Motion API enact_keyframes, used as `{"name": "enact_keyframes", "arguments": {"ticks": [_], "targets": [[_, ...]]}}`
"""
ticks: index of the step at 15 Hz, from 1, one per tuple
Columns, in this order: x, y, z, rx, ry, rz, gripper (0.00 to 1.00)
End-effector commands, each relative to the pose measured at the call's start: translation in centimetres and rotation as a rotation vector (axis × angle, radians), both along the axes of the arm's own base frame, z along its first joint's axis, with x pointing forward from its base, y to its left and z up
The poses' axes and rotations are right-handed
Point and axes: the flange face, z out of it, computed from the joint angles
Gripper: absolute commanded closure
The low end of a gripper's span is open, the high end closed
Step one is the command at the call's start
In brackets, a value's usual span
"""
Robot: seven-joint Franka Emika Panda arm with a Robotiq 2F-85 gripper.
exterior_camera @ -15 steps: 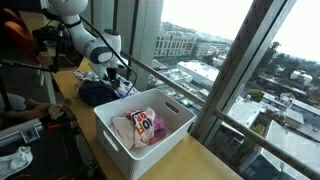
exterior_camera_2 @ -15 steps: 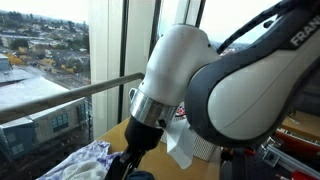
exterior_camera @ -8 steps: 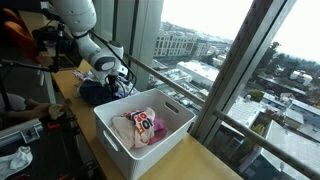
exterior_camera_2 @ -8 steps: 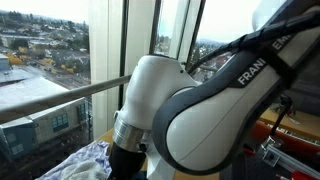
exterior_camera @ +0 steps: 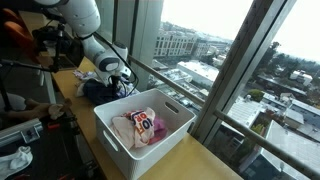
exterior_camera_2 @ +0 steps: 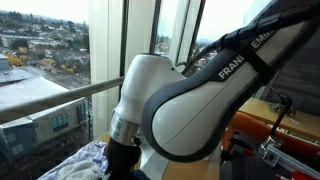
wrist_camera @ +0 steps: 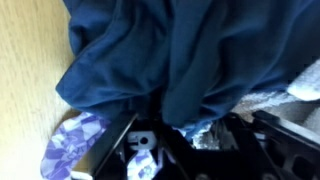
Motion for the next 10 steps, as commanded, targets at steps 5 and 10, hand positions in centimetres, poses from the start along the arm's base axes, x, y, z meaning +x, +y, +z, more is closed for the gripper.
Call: {"name": "enact_keyframes", "arguments": {"ticks": [5, 10], "targets": [[1.5, -2.4, 2.7, 0.007, -0.02, -0.028, 0.95], [2.6, -4.4, 7.7, -0.011, -0.088, -0.057, 0.95]]}}
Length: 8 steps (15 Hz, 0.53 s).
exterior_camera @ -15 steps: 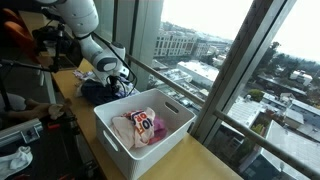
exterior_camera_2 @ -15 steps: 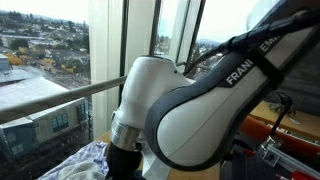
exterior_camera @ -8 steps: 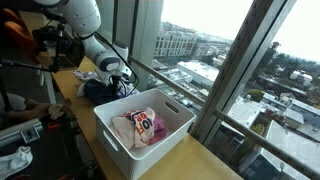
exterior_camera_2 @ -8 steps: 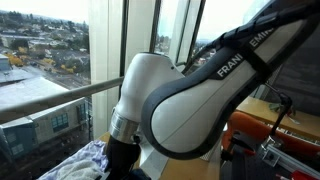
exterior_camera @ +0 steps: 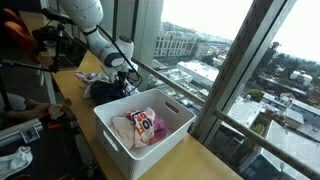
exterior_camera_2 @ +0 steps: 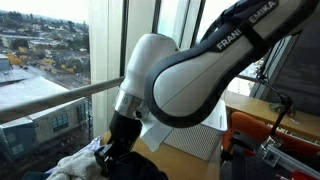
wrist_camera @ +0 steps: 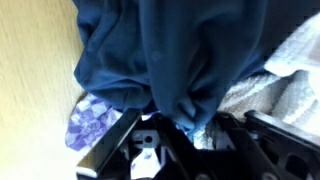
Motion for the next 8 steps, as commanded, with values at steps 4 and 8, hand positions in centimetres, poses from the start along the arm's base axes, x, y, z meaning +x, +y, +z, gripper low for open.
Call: {"name": "enact_keyframes", "arguments": {"ticks": [4, 8], "targets": [[0.3, -3.0, 9.6, -0.03, -0.101, -0.028, 0.95], [-0.2, -4.3, 14.2, -0.046, -0.16, -0.04, 0.95]]}}
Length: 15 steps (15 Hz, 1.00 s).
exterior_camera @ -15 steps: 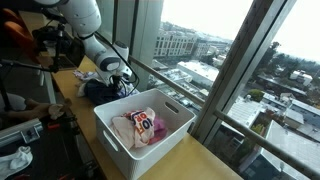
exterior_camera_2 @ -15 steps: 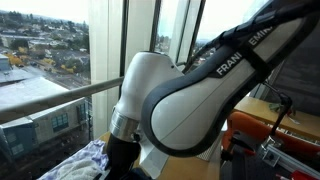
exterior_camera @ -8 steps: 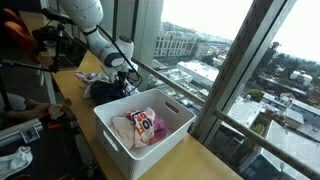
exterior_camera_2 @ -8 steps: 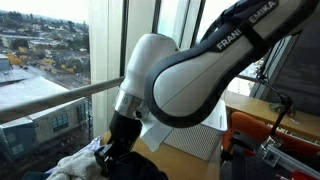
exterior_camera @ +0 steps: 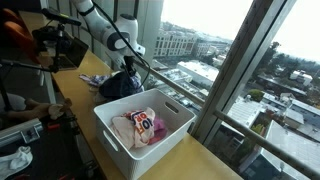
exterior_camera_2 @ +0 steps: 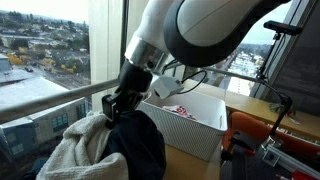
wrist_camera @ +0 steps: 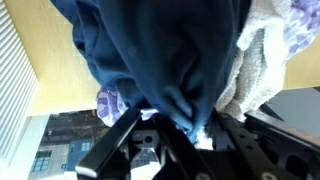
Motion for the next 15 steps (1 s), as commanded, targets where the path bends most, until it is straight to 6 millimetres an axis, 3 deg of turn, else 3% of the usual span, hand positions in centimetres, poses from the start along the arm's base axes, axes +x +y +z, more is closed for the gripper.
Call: {"name": "enact_keyframes", "arguments": {"ticks": [1, 8, 15], "targets": [[-1.5, -1.4, 4.7, -0.024, -0.032, -0.011, 0.95], [-4.7, -4.0, 12.4, -0.047, -0.124, -0.032, 0.95], [-11.0, -8.0, 24.1, -0.097, -0.269, -0.085, 0.95]]}}
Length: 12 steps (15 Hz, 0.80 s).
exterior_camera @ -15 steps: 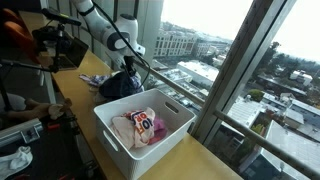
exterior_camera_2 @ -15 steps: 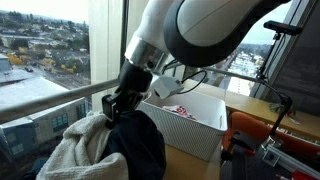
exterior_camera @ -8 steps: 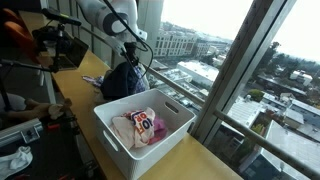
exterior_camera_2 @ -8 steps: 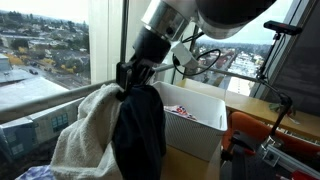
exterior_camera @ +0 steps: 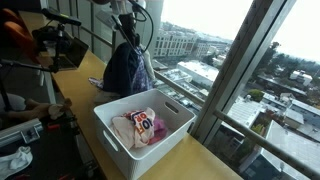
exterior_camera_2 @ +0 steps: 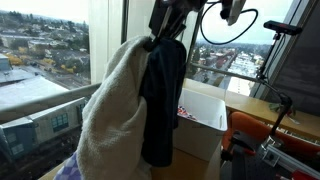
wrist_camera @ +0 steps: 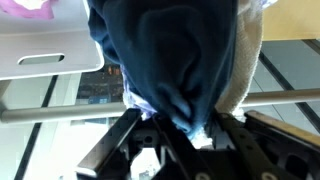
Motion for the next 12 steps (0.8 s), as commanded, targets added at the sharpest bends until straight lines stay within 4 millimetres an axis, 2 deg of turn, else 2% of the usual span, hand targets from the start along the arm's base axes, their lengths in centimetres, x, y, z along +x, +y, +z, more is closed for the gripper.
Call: {"name": "enact_keyframes", "arguments": {"ticks": [1, 4, 8, 12], "targets": [[-4.7, -2.7, 7.2, -0.035, -0.071, -0.048, 0.95], [-7.4, -5.2, 13.3, -0.048, -0.121, -0.095, 0.95], [-9.5, -10.2, 20.5, -0.057, -0.16, -0.177, 0.95], [-10.3, -14.7, 25.8, -0.07, -0.169, -0.259, 0.95]]}}
